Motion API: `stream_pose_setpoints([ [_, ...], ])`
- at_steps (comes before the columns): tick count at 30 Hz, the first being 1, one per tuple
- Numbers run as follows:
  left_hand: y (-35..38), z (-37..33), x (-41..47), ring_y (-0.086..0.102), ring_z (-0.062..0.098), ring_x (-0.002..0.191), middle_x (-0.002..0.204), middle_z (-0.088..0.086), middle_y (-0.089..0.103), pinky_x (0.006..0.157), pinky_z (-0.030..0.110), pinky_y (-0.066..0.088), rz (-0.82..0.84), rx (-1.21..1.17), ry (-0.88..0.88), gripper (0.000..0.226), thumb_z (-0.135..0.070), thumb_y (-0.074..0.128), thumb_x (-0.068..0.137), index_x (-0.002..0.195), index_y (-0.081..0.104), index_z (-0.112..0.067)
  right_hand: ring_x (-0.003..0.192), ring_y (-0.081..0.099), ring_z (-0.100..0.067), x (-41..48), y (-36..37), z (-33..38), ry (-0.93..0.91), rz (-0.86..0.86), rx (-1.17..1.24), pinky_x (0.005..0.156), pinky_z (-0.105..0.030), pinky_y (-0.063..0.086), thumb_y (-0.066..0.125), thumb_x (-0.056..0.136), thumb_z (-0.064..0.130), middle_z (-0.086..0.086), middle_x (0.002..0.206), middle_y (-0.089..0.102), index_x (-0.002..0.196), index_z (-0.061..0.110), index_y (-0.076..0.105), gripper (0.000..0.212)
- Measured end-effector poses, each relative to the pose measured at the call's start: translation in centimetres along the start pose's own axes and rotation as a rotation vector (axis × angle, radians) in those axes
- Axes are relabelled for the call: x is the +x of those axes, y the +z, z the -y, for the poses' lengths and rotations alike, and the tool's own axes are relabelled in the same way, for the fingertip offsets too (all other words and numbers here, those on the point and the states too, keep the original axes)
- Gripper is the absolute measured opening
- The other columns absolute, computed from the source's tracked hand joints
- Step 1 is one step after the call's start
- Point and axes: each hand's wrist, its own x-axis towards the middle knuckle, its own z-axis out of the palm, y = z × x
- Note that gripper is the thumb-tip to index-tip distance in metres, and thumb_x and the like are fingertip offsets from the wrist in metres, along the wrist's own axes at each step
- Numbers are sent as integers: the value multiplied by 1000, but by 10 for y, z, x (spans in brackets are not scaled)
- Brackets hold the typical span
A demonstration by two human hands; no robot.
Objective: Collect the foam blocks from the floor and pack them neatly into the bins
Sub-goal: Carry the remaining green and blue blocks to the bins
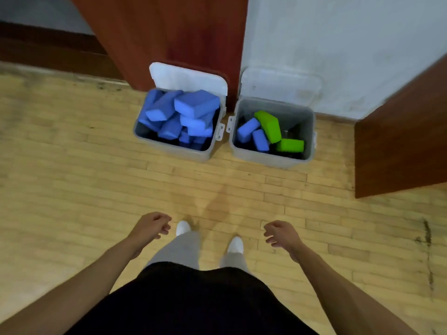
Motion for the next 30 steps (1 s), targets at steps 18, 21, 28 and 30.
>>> stream_pose_setpoints([
  [18, -109, 414, -144, 67, 29, 79, 89, 16, 69, 71, 36, 52, -484, -1057, -510, 18, -15, 52, 96, 99, 66, -4, 74, 65, -17, -86, 368, 119, -261, 339, -968, 69, -29, 52, 50, 94, 21, -7, 95, 68, 94, 10, 65, 19],
  [21, -137, 464, -163, 64, 27, 79, 91, 16, 66, 70, 34, 50, -535, -1195, -562, 15, -13, 52, 96, 101, 63, -5, 77, 65, -16, -125, 456, 142, -337, 405, -1061, 69, -26, 52, 50, 95, 23, -4, 96, 67, 97, 13, 64, 17],
  [28, -218, 546, -189, 65, 24, 90, 98, 11, 66, 70, 30, 51, -657, -1213, -416, 18, -23, 48, 99, 106, 61, -13, 83, 66, -17, -189, 629, 183, -545, 537, -1205, 76, -30, 53, 52, 93, 24, -2, 95, 68, 95, 19, 62, 12],
  [30, -236, 563, -194, 66, 24, 89, 97, 11, 66, 70, 30, 51, -703, -1238, -408, 17, -23, 48, 99, 105, 62, -14, 80, 65, -17, -198, 671, 187, -554, 568, -1273, 74, -29, 53, 52, 92, 23, -1, 92, 68, 93, 18, 64, 13],
])
